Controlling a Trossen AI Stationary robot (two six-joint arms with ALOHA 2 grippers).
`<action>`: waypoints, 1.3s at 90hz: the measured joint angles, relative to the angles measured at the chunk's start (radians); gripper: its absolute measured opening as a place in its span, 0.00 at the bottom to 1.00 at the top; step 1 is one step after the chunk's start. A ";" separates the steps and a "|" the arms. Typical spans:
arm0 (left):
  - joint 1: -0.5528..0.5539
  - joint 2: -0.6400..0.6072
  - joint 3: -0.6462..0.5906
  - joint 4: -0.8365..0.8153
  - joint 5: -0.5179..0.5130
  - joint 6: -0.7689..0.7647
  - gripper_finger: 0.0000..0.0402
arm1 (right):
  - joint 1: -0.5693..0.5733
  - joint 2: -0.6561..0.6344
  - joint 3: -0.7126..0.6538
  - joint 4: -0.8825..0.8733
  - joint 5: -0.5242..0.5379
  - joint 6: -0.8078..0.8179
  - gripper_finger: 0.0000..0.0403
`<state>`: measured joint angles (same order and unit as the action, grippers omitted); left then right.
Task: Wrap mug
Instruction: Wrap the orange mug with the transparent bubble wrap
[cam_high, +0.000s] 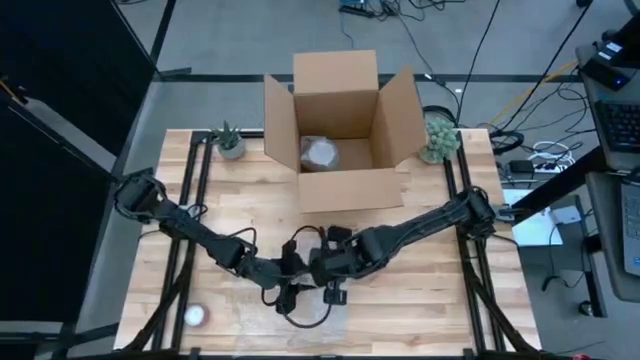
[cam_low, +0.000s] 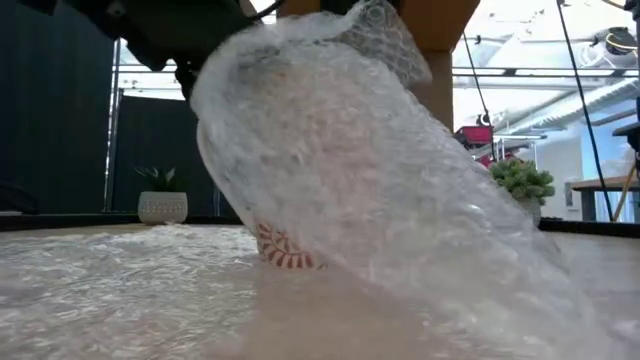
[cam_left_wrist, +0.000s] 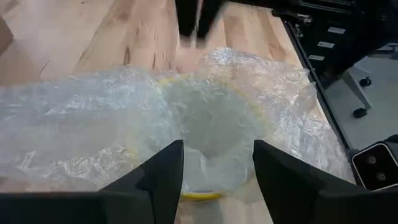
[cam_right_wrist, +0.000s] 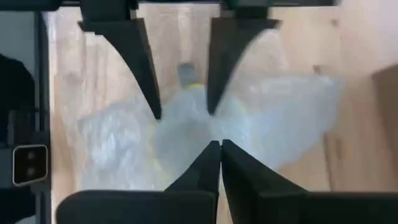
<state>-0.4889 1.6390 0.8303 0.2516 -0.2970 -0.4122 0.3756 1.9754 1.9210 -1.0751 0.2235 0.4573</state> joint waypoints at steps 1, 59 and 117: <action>0.000 0.000 0.000 0.000 0.000 0.000 0.45 | 0.000 -0.004 0.001 -0.008 0.015 0.002 0.00; -0.004 0.000 0.000 0.000 -0.008 0.000 0.45 | -0.109 0.005 -0.301 0.335 -0.010 -0.012 0.00; -0.003 0.000 0.000 0.005 -0.002 0.001 0.45 | 0.054 0.028 -0.297 0.355 -0.010 0.013 0.00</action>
<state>-0.4923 1.6386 0.8303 0.2565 -0.2985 -0.4113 0.4294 2.0037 1.6241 -0.7197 0.2130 0.4706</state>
